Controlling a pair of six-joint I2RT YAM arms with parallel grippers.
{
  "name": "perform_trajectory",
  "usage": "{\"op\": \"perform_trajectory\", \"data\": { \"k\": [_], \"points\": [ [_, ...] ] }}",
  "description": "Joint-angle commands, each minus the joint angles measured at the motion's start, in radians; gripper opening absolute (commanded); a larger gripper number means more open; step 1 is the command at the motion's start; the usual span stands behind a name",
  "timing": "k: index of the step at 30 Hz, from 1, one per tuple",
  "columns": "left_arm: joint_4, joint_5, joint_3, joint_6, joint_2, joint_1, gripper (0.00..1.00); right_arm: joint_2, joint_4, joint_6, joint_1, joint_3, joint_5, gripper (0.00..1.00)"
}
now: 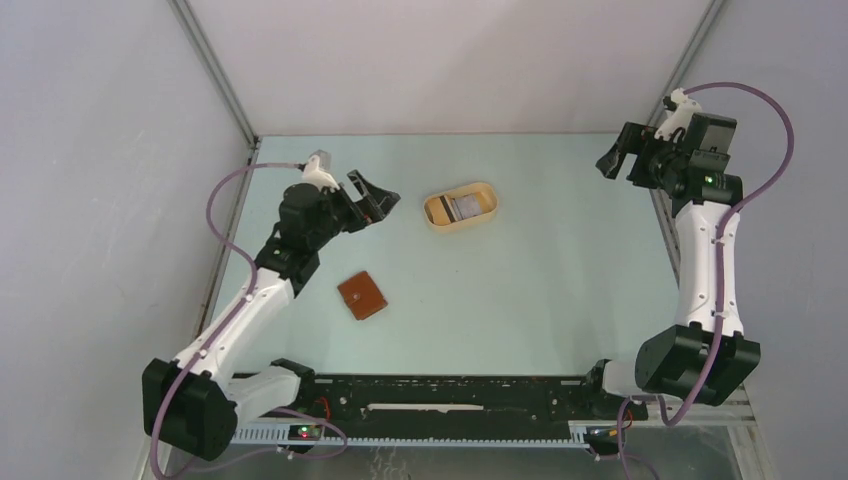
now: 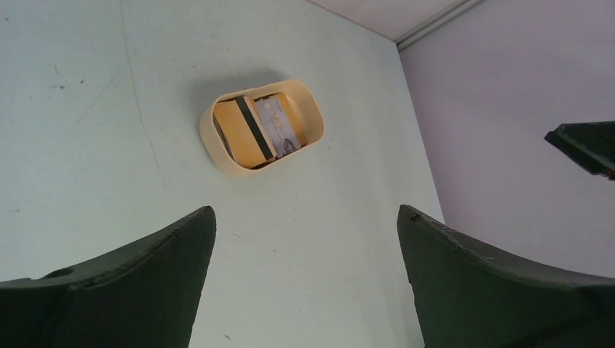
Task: Put the credit cards into the card holder
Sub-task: Pick up the card holder from the center of the board.
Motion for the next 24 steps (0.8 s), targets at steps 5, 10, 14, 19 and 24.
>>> {"op": "perform_trajectory", "data": {
  "k": [5, 10, 14, 19, 24],
  "points": [
    [-0.047, -0.078, 0.135, 0.050, 0.116, -0.088, 1.00, 0.038, 0.020, -0.088, 0.023, 0.083, -0.094, 1.00],
    [-0.096, -0.122, 0.198, 0.067, 0.198, -0.123, 0.99, 0.052, -0.040, -0.284, 0.151, 0.117, -0.104, 1.00],
    [-0.143, -0.168, 0.256, 0.081, 0.261, -0.144, 0.98, 0.104, -0.231, -0.573, 0.295, 0.189, -0.232, 1.00],
    [-0.185, -0.186, 0.323, 0.033, 0.377, -0.156, 0.90, 0.236, -0.446, -0.649, 0.454, 0.325, -0.263, 1.00],
    [-0.273, -0.225, 0.426, 0.030, 0.500, -0.171, 0.82, 0.313, -0.366, -0.510, 0.462, 0.297, -0.336, 1.00]
  ]
}}
